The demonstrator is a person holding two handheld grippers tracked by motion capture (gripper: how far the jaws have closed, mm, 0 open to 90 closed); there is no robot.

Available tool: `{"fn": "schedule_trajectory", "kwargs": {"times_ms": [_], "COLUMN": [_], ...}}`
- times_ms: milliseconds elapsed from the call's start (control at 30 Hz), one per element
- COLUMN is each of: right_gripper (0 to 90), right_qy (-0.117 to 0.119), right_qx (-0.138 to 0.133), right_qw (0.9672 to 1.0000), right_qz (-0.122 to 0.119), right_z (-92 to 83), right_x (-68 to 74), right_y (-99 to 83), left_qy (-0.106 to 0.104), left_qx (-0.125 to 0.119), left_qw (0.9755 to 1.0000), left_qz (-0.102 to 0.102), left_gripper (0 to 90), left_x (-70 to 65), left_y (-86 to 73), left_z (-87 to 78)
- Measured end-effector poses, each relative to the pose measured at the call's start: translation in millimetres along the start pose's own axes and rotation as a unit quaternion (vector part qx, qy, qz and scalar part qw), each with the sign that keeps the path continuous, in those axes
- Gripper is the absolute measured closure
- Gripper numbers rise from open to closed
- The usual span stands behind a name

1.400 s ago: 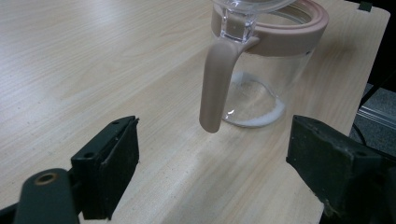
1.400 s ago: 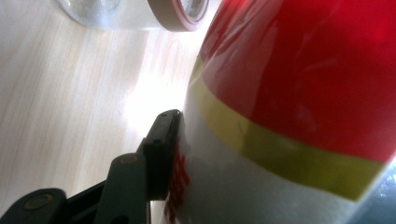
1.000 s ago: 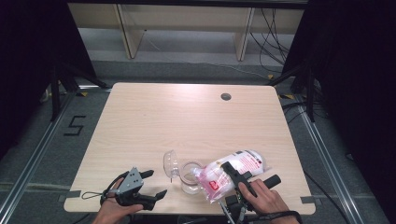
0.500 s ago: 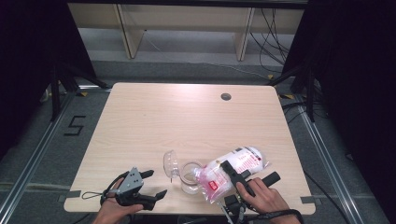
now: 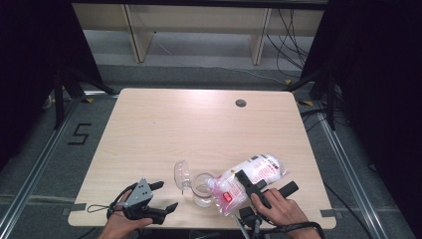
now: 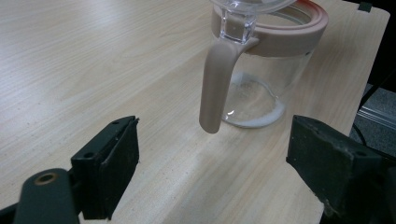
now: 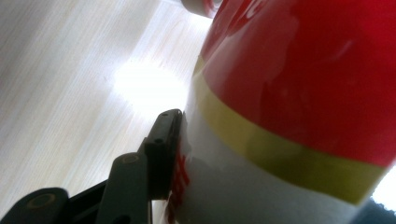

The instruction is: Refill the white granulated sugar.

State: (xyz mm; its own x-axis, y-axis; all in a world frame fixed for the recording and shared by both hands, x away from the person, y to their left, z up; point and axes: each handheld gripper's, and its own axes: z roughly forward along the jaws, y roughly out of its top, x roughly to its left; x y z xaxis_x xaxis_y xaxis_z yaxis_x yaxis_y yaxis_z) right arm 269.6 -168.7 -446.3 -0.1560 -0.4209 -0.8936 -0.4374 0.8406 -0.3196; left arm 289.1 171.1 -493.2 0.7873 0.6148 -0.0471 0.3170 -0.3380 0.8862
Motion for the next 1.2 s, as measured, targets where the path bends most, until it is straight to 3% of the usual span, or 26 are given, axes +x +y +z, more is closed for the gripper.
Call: {"fn": "schedule_trajectory", "kwargs": {"times_ms": [67,133,233,333,367,433,467,500,600,633,700,733,833,867,1033,1067,1200], "right_gripper": [53.1,53.2,53.3,53.4,53.4,53.4,53.4,53.5,53.5,53.5,53.6,53.6,53.7,53.7,53.8,53.8,53.9], "right_qy": [0.000,-0.002,-0.001,0.000,-0.001,0.000,-0.002,-0.003,-0.004,-0.003,-0.001,0.000,-0.004,-0.001,-0.001,-0.002,-0.006], "right_qx": [0.000,0.006,-0.002,0.000,0.008,0.003,0.005,0.006,0.007,0.006,0.005,0.007,0.005,0.008,0.006,0.005,0.003], "right_qw": [1.0000,0.9999,0.9999,0.9998,0.9999,0.9999,0.9998,0.9999,0.9999,0.9999,0.9998,0.9995,0.9997,0.9990,0.9989,0.9989,0.9984], "right_qz": [-0.004,0.013,-0.015,-0.022,-0.009,-0.012,-0.020,-0.014,-0.011,-0.016,-0.017,-0.031,-0.022,-0.044,-0.046,-0.047,-0.056], "right_z": [0.5,0.0,2.1,2.1,0.8,0.9,0.3,-0.1,-0.5,-0.3,-0.1,-0.3,0.9,0.6,1.0,0.8,0.8], "right_x": [-0.5,3.0,-0.7,-0.4,1.3,-0.5,-2.1,-1.7,-1.6,-1.8,-1.7,-3.3,-0.3,-2.4,-2.8,-3.2,-3.5], "right_y": [0.0,-0.3,-1.4,-1.4,-1.6,-2.1,-2.4,-2.3,-2.4,-2.5,-2.4,-2.7,-1.4,-1.6,-1.0,-0.9,-0.4], "left_qy": [0.003,0.002,0.003,0.000,0.000,-0.001,-0.001,-0.002,-0.001,-0.002,-0.002,-0.002,-0.002,-0.002,-0.002,0.003,0.000], "left_qx": [0.000,-0.001,0.001,0.000,0.000,-0.001,0.000,0.002,0.000,0.000,-0.001,0.000,-0.001,-0.001,0.000,0.001,-0.001], "left_qw": [1.0000,1.0000,1.0000,1.0000,1.0000,0.9999,0.9999,1.0000,1.0000,0.9999,0.9999,0.9999,0.9999,0.9999,0.9999,1.0000,1.0000], "left_qz": [0.002,0.001,0.003,0.001,0.003,0.016,0.015,0.000,0.005,0.016,0.015,0.015,0.015,0.014,0.014,0.002,0.000], "left_gripper": [16.3,16.3,16.3,16.3,16.3,16.3,16.3,16.3,16.3,16.3,16.3,16.3,16.3,16.3,16.3,16.3,16.3], "left_x": [0.1,0.1,0.2,-0.3,-0.2,1.6,1.5,-0.1,0.0,1.4,1.5,1.5,1.4,1.5,1.5,-0.1,-0.2], "left_y": [0.3,0.2,0.2,0.2,0.5,0.8,0.6,0.0,0.5,1.0,0.8,0.8,0.8,0.7,0.6,0.1,0.0], "left_z": [-0.6,-0.5,-0.3,-0.2,-0.5,-0.4,-0.2,-0.1,-0.4,-0.6,-0.5,-0.4,-0.5,-0.4,-0.3,-0.6,-0.1]}}
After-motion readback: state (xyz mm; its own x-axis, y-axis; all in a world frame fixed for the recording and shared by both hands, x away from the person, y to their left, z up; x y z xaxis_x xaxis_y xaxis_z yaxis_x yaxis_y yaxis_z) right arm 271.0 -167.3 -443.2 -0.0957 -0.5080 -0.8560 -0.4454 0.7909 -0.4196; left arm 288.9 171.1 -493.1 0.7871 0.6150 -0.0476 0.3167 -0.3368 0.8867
